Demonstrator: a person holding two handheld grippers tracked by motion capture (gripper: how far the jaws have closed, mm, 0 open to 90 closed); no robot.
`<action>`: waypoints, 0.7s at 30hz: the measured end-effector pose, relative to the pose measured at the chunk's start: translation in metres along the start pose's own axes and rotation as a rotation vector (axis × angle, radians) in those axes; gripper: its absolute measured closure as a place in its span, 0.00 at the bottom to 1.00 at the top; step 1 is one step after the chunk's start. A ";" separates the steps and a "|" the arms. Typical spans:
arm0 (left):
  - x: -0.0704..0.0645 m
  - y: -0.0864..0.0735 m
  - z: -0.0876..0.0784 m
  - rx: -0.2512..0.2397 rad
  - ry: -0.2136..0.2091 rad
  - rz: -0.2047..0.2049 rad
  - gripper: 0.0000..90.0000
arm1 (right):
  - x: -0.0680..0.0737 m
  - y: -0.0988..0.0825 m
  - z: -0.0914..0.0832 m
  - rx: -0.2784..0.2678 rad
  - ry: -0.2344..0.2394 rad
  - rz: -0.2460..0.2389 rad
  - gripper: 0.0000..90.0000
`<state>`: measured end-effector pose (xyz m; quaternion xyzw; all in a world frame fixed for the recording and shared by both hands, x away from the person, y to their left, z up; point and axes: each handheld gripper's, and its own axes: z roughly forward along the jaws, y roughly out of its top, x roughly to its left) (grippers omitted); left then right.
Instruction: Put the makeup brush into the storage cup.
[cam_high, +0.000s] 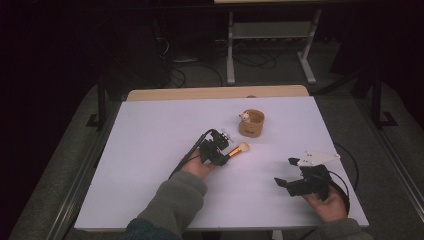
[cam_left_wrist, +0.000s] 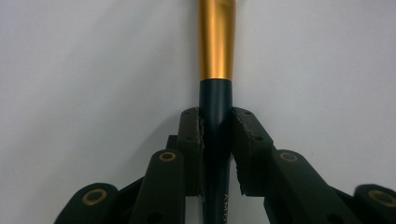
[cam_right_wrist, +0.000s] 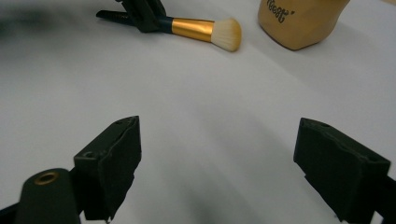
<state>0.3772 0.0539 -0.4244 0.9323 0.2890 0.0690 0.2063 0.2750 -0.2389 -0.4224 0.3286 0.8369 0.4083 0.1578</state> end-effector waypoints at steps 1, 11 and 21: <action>-0.002 0.001 0.000 0.004 0.009 -0.002 0.83 | 0.000 0.000 0.000 -0.003 -0.001 0.003 0.16; 0.001 -0.003 -0.002 -0.005 -0.007 -0.018 0.83 | 0.002 -0.001 0.001 -0.003 0.006 0.018 0.16; 0.007 -0.017 -0.014 -0.014 -0.021 -0.021 0.83 | 0.007 0.006 0.000 -0.033 0.003 0.032 0.17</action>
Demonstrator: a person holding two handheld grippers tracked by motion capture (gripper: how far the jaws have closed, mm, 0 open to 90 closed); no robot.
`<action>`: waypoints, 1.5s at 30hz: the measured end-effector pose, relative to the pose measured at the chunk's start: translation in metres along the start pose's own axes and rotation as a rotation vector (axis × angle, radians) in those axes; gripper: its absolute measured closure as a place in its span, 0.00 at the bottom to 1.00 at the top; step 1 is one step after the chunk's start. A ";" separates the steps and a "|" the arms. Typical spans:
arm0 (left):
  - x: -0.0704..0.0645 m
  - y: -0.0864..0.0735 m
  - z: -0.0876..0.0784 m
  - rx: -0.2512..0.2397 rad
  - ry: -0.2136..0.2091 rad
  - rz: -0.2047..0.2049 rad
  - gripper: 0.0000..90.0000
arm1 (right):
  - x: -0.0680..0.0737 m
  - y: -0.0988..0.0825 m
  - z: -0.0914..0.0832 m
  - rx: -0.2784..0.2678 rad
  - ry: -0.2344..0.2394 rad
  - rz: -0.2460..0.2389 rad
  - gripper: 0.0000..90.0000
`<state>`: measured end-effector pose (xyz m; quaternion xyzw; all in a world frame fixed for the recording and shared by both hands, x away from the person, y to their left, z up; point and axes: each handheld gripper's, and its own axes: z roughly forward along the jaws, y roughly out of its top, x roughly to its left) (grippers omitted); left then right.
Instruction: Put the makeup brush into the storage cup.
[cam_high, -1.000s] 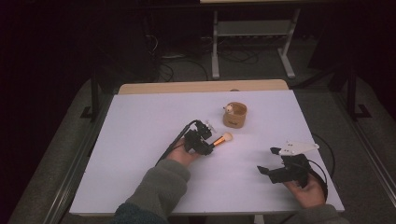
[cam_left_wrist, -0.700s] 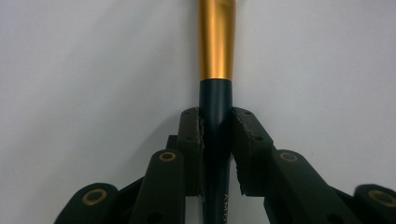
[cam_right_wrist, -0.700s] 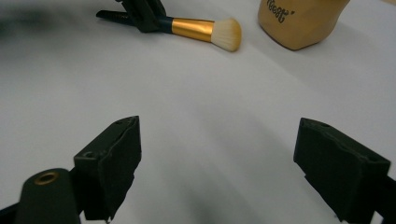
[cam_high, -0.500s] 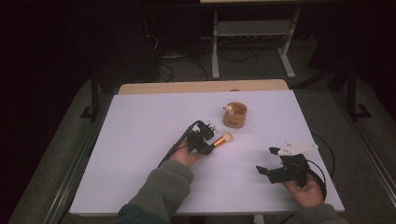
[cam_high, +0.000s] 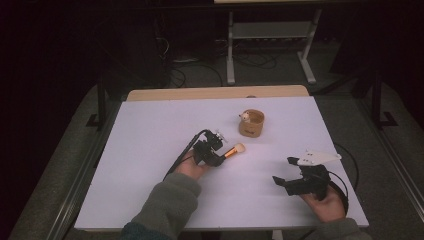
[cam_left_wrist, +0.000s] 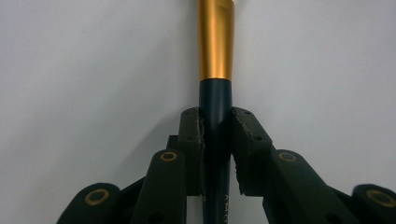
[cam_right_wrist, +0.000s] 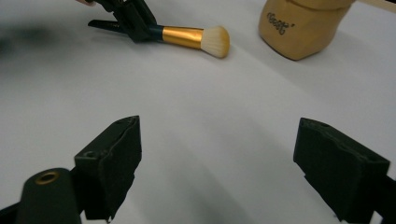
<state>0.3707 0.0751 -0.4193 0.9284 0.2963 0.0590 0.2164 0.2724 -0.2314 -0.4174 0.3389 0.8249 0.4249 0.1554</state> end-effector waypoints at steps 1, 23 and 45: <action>0.001 -0.003 -0.002 -0.001 -0.005 -0.002 0.83 | 0.002 0.001 0.001 0.009 -0.004 0.003 0.17; 0.009 -0.018 -0.022 -0.076 -0.008 -0.013 0.83 | 0.018 0.013 0.020 0.071 0.049 -0.037 0.21; -0.011 -0.047 -0.092 -0.284 -0.050 0.066 0.83 | 0.036 0.056 0.043 -0.001 0.220 0.042 0.17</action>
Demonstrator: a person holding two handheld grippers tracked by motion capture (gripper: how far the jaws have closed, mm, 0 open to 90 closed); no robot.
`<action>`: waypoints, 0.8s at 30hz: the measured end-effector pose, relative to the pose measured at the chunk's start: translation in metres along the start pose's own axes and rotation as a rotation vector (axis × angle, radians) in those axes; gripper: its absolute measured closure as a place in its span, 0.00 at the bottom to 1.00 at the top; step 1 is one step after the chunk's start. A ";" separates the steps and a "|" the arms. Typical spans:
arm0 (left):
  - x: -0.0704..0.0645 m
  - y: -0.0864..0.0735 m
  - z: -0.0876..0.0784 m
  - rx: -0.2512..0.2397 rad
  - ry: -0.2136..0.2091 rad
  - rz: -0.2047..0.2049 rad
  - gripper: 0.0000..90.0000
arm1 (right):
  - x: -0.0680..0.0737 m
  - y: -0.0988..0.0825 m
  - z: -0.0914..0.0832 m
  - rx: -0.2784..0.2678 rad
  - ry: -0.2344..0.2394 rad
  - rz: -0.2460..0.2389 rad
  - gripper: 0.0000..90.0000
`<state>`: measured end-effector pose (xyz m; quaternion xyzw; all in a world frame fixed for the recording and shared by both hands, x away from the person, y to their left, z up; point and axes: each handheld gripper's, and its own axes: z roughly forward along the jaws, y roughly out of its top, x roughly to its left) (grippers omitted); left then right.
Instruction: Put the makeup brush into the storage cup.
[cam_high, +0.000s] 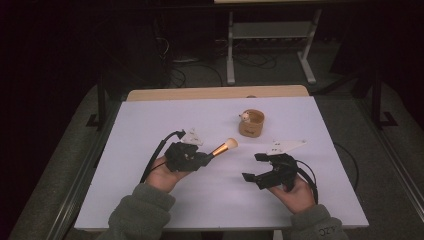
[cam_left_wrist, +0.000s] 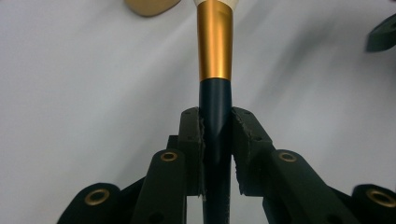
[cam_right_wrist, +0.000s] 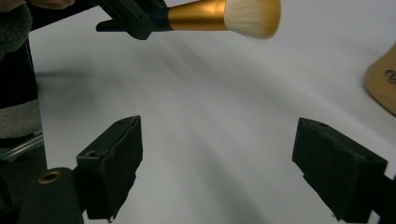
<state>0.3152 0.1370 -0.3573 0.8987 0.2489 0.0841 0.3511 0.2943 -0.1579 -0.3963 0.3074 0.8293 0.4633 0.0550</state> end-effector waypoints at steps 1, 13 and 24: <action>-0.001 0.000 -0.001 -0.005 0.000 0.005 0.83 | 0.001 0.003 0.004 0.005 0.007 0.000 0.17; -0.020 -0.004 -0.013 -0.070 -0.036 0.038 0.83 | 0.012 0.023 0.030 -0.031 0.118 0.028 0.25; -0.025 -0.008 0.002 -0.076 -0.071 0.025 0.83 | 0.011 0.034 0.033 -0.134 0.232 0.110 0.48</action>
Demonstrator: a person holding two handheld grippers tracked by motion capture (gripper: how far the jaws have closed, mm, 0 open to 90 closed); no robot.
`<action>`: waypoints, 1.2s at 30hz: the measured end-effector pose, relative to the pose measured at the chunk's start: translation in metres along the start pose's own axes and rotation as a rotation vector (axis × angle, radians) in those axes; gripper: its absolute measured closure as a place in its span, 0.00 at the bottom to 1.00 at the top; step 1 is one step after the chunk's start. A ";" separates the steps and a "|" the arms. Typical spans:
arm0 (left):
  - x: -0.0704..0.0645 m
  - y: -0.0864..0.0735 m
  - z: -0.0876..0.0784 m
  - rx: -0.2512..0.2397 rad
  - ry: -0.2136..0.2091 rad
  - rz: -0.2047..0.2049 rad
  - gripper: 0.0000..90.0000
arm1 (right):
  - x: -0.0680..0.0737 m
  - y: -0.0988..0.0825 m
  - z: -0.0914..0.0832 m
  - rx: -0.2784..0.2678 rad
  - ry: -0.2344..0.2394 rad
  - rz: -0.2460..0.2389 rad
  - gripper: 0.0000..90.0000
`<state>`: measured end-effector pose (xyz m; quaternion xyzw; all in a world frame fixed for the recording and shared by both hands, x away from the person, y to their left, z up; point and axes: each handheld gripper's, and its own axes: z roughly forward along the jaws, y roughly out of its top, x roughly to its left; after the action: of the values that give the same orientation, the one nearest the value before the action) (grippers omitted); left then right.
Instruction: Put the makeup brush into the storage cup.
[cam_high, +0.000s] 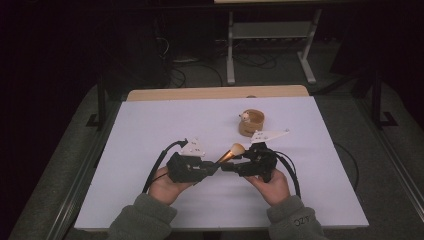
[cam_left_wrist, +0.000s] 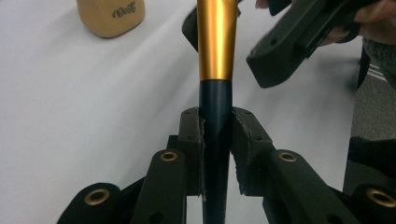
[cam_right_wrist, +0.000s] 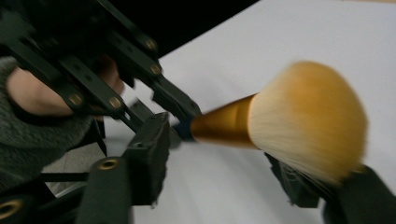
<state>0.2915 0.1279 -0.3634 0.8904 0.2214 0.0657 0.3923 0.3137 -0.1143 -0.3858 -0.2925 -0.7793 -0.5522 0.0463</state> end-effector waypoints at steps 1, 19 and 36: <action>-0.001 0.000 0.003 0.004 -0.007 0.003 0.83 | 0.001 0.001 0.001 0.004 0.005 -0.006 0.51; -0.006 0.006 0.011 -0.011 -0.043 -0.007 0.83 | 0.003 0.007 0.000 -0.007 0.049 -0.021 0.80; -0.002 -0.017 -0.013 -0.026 0.015 -0.025 0.71 | -0.004 0.015 -0.028 0.034 -0.044 -0.048 0.81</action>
<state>0.2798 0.1459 -0.3671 0.8818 0.2346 0.0703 0.4031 0.3178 -0.1371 -0.3638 -0.2850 -0.7961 -0.5335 0.0210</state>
